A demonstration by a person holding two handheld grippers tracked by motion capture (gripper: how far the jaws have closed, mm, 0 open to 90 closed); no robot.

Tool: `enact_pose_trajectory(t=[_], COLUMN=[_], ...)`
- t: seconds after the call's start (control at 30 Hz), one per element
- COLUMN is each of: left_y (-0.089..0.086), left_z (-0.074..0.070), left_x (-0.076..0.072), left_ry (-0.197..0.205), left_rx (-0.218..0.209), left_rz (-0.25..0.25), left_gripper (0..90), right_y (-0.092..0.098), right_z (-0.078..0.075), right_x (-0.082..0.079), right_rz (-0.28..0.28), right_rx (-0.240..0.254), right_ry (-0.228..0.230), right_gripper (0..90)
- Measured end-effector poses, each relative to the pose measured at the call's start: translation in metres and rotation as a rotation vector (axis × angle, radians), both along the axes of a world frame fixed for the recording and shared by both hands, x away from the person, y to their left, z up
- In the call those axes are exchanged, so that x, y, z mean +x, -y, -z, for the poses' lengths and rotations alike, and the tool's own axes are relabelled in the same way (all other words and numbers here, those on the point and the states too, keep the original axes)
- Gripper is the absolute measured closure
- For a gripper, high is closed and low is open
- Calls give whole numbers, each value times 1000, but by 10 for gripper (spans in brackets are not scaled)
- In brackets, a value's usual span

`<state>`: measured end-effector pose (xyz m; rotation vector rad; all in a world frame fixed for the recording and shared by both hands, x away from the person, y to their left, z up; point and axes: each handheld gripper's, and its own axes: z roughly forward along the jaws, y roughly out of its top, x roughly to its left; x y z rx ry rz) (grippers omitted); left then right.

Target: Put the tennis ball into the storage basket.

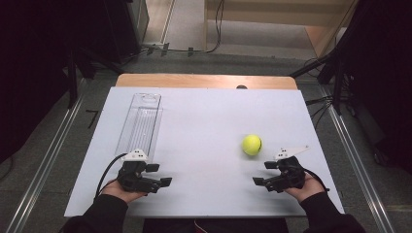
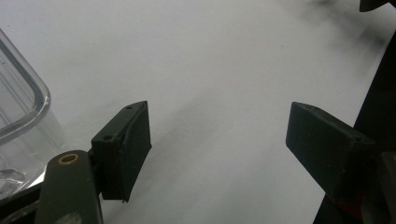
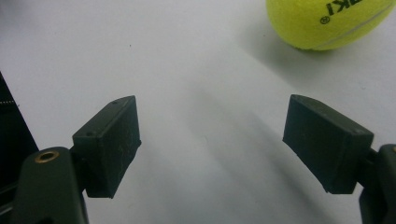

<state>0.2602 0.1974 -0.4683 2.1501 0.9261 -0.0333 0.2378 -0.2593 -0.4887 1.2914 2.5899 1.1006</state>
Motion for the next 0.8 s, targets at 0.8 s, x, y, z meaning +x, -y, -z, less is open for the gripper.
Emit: enact_pose_trajectory(t=[0.8], left_y=[3], left_z=[-2], left_x=[1], left_ry=[-9], left_rx=[-5], left_rz=[1], left_gripper=[195], right_y=[-2], right_z=[1], right_x=[-1], right_rz=[-11], right_rx=[-5], right_ry=[-4], right_gripper=[169])
